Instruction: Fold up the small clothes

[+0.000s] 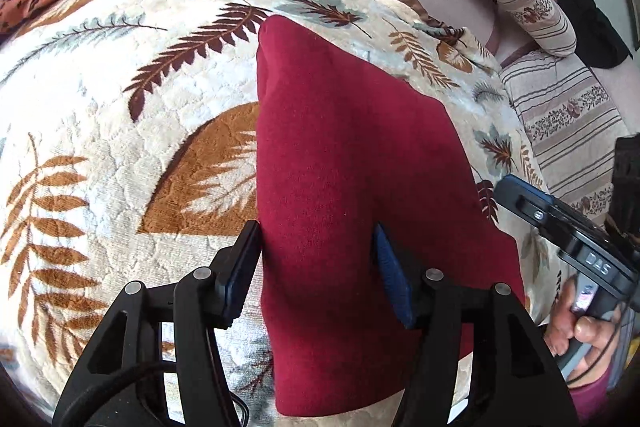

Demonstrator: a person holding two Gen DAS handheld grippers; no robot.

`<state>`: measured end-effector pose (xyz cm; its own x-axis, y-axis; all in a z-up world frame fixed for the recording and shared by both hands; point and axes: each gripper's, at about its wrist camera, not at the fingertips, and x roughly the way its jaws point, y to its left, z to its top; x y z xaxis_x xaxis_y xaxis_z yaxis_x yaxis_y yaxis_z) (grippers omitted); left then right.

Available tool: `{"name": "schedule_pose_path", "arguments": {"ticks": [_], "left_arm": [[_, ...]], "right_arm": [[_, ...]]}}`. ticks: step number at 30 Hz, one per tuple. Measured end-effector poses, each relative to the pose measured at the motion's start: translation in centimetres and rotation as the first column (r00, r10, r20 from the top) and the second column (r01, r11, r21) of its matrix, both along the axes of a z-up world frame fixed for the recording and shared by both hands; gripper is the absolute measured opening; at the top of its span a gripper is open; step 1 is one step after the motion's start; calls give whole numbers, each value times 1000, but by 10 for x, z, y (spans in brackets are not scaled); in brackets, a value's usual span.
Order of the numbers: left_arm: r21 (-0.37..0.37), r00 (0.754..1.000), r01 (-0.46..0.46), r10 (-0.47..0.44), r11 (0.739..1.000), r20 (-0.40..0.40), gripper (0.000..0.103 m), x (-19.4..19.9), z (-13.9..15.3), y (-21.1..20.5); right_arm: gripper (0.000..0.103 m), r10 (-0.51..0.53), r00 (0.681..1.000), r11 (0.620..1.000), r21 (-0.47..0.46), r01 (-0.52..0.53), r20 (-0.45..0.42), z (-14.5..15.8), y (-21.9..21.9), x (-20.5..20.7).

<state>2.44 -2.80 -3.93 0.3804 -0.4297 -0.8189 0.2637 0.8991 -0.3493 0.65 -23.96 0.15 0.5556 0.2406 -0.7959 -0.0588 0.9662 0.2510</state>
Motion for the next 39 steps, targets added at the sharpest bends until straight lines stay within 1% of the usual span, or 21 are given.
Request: {"name": "schedule_pose_path", "arguments": {"ticks": [2, 4, 5, 6, 8, 10, 11, 12, 13, 15, 17, 19, 20, 22, 23, 24, 26, 33, 39], "left_arm": [[34, 1000, -5, 4, 999, 28, 59, -2, 4, 1], [60, 999, -17, 14, 998, 44, 61, -5, 5, 3], [66, 999, -23, 20, 998, 51, 61, -5, 6, 3], [75, 998, -29, 24, 997, 58, 61, -6, 7, 2], [92, 997, -36, 29, 995, 78, 61, -11, 9, 0], [109, 994, -44, 33, 993, 103, 61, -15, 12, -1], [122, 992, -51, 37, 991, 117, 61, -18, 14, -1], [133, 990, -57, 39, 989, 133, 61, -21, 16, -1], [141, 988, -62, 41, 988, 149, 61, -24, 18, -2], [160, 983, -78, 49, 984, 177, 61, -28, 22, -3], [173, 978, -92, 56, 981, 200, 61, -31, 26, -5], [183, 974, -104, 62, 978, 219, 61, -34, 29, -5], [188, 972, -110, 66, 976, 226, 61, -36, 31, -5], [189, 969, -114, 68, 975, 236, 61, -39, 34, -5], [190, 968, -116, 69, 975, 240, 61, -41, 35, -5], [193, 967, -117, 68, 974, 244, 61, -44, 37, -6], [199, 965, -116, 63, 973, 253, 61, -48, 40, -6], [232, 955, -140, 70, 963, 287, 61, -57, 45, -7], [292, 952, -147, 55, 945, 300, 61, -62, 43, -9]], "right_arm": [[49, 42, 998, 999, 14, -42, 42, 15, 8, -15], [49, 101, 993, 995, 1, -101, 61, 24, 22, -24], [49, 127, 990, 992, -19, -126, 65, 24, 31, -29], [46, 148, 987, 988, -40, -146, 63, 22, 40, -30], [42, 174, 984, 980, -103, -171, 29, 10, 56, -35], [41, 154, 988, 971, -185, -153, -9, -10, 60, -37], [41, 143, 989, 972, -186, -146, -26, -20, 58, -37], [41, 131, 990, 978, -159, -136, -42, -27, 55, -38], [41, 118, 992, 983, -136, -123, -41, -31, 50, -39], [41, 100, 994, 987, -119, -103, -31, -26, 46, -43], [41, 86, 996, 990, -114, -87, -14, -15, 46, -48], [44, 64, 998, 990, -123, -62, 16, -3, 46, -53], [50, 46, 998, 990, -132, -41, 32, 4, 46, -56], [51, 14, 998, 991, -137, -5, 65, 14, 46, -59], [54, -2, 997, 990, -141, 12, 74, 18, 46, -60], [61, -18, 997, 989, -144, 29, 79, 20, 46, -60], [70, -42, 995, 988, -141, 54, 90, 24, 46, -60], [72, -84, 991, 988, -120, 96, 100, 28, 50, -60], [73, -81, 993, 989, -116, 90, 85, 24, 54, -59]]}}
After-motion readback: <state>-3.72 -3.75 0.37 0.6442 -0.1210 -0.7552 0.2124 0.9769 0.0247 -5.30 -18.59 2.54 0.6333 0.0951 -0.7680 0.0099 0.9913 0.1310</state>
